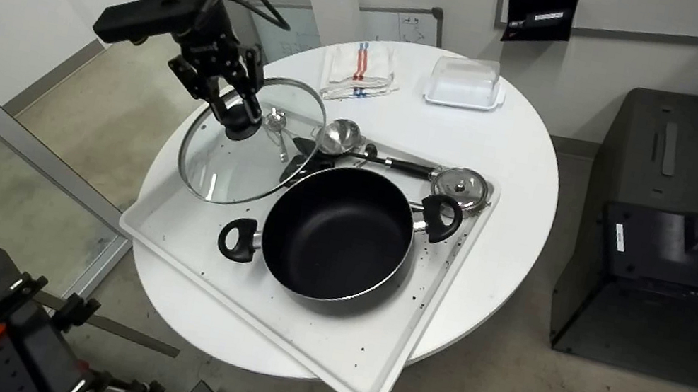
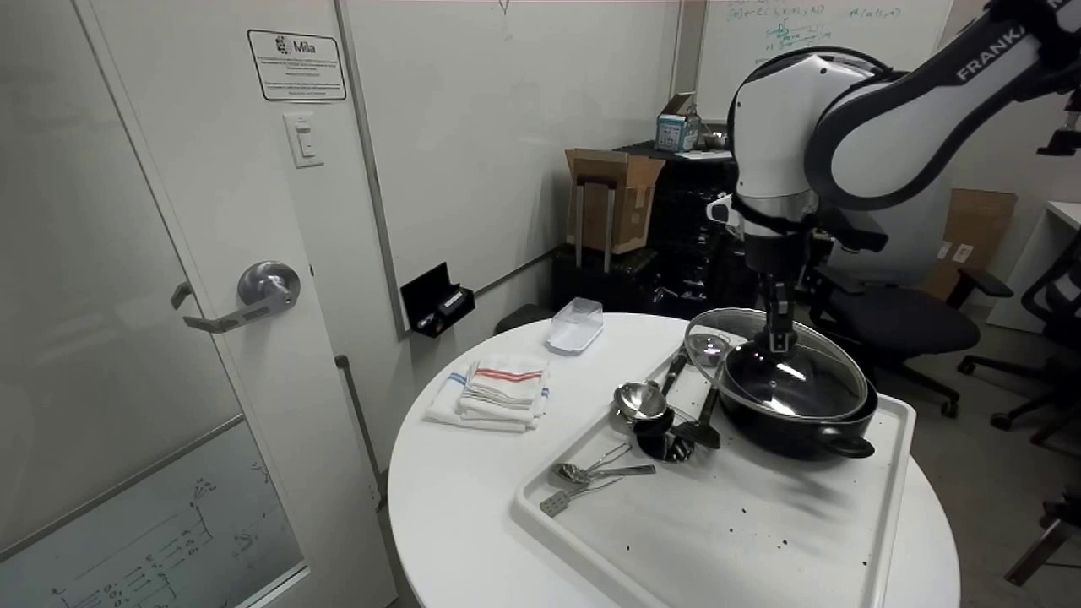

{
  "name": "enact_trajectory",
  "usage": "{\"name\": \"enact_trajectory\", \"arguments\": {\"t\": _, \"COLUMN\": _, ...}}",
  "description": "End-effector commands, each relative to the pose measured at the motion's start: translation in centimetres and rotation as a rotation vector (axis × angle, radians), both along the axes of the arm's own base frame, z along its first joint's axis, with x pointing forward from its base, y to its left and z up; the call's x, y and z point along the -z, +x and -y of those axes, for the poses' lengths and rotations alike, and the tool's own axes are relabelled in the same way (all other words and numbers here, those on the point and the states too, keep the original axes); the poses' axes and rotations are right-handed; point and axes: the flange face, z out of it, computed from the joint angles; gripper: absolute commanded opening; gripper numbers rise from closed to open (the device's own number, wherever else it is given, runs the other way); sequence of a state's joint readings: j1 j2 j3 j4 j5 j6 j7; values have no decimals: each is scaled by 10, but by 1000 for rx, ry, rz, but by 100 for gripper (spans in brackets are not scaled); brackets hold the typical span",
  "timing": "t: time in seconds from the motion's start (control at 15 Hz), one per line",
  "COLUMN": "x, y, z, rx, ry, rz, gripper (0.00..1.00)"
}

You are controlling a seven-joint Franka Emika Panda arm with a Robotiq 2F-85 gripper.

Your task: Put the lid on the black pot

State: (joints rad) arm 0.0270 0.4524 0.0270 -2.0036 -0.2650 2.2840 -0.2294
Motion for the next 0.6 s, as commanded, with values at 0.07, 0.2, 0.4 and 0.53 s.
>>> {"name": "enact_trajectory", "arguments": {"t": 0.07, "x": -5, "y": 16, "z": 38, "rx": 138, "ry": 2, "rz": -14, "gripper": 25}}
{"name": "enact_trajectory", "arguments": {"t": 0.2, "x": 0, "y": 19, "z": 57, "rx": 188, "ry": 4, "rz": -23, "gripper": 25}}
{"name": "enact_trajectory", "arguments": {"t": 0.4, "x": 10, "y": 23, "z": 83, "rx": 262, "ry": 9, "rz": -34, "gripper": 25}}
{"name": "enact_trajectory", "arguments": {"t": 0.53, "x": 17, "y": 26, "z": 100, "rx": 310, "ry": 15, "rz": -45, "gripper": 25}}
